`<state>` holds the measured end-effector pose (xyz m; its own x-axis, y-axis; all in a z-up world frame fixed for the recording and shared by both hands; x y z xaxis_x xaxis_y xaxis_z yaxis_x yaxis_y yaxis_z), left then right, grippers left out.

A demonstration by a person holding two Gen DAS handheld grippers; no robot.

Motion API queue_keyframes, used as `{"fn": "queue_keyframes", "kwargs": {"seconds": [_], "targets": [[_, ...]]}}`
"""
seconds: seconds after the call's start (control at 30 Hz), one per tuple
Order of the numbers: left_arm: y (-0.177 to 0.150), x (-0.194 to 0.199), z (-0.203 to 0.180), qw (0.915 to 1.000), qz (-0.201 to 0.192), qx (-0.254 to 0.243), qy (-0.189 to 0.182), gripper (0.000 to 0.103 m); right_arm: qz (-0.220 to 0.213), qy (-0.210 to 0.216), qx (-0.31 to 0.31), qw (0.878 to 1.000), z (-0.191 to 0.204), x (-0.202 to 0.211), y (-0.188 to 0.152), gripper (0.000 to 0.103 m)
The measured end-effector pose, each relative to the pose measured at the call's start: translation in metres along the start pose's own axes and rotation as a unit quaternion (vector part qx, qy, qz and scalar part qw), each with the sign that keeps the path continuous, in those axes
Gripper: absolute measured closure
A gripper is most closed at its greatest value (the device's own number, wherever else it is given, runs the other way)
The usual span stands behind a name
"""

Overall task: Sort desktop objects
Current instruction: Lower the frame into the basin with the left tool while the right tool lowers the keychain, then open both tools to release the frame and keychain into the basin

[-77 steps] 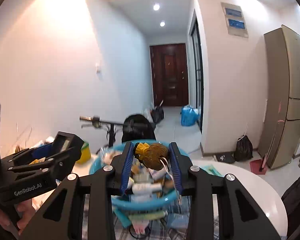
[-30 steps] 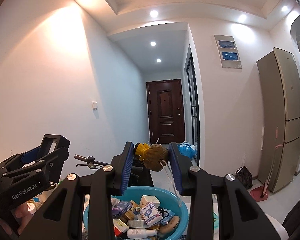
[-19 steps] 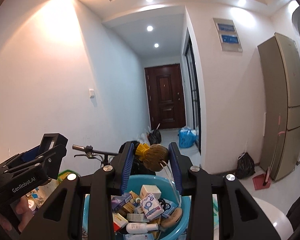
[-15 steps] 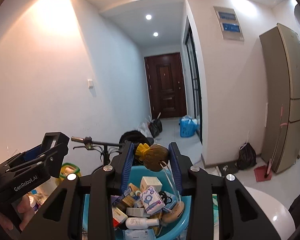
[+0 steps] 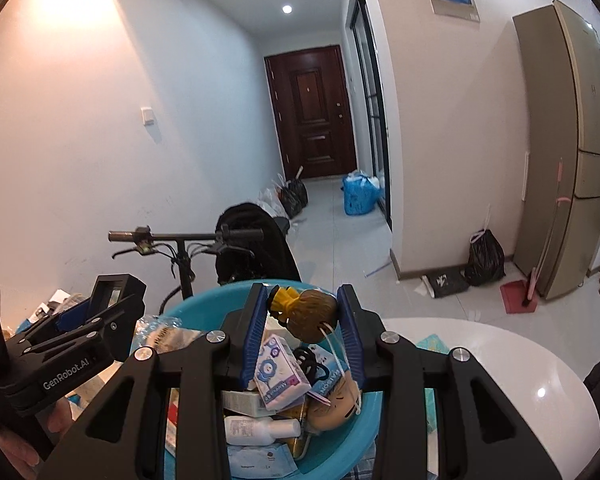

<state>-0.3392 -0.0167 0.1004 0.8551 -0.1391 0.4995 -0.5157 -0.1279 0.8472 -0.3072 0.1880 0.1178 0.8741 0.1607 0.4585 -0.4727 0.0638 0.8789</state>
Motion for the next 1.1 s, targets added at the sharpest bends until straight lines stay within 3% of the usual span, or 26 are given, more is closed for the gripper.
{"fn": "queue_keyframes", "kwargs": {"seconds": [0.5,0.9,1.1], "targets": [[-0.036,-0.076,-0.012,0.9957,0.089,-0.025,0.005,0.03,0.081,-0.017,0.007,0.997,-0.005,-0.057,-0.029,0.068],[-0.038,-0.082,-0.005,0.9931,0.117,-0.001,-0.002,0.03,0.115,-0.025,-0.003,0.993,-0.014,-0.078,-0.037,0.068],[-0.037,-0.079,-0.008,0.9938,0.111,-0.005,0.003,0.02,0.117,-0.024,-0.001,0.993,-0.012,-0.08,-0.037,0.068]]}}
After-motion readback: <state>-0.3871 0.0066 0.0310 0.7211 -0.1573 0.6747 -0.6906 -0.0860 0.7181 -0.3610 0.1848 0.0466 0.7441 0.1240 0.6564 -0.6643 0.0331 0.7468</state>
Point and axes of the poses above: each gripper's, at about its wrist camera, not at the fingertips, and x roughly against the way its jaws point, z to its left, y to its top, the point moved 1 cm from there along -x, roughly the way its jaws point, and after that the axes turned 2 degrees about -y, right-handed, at the moved point
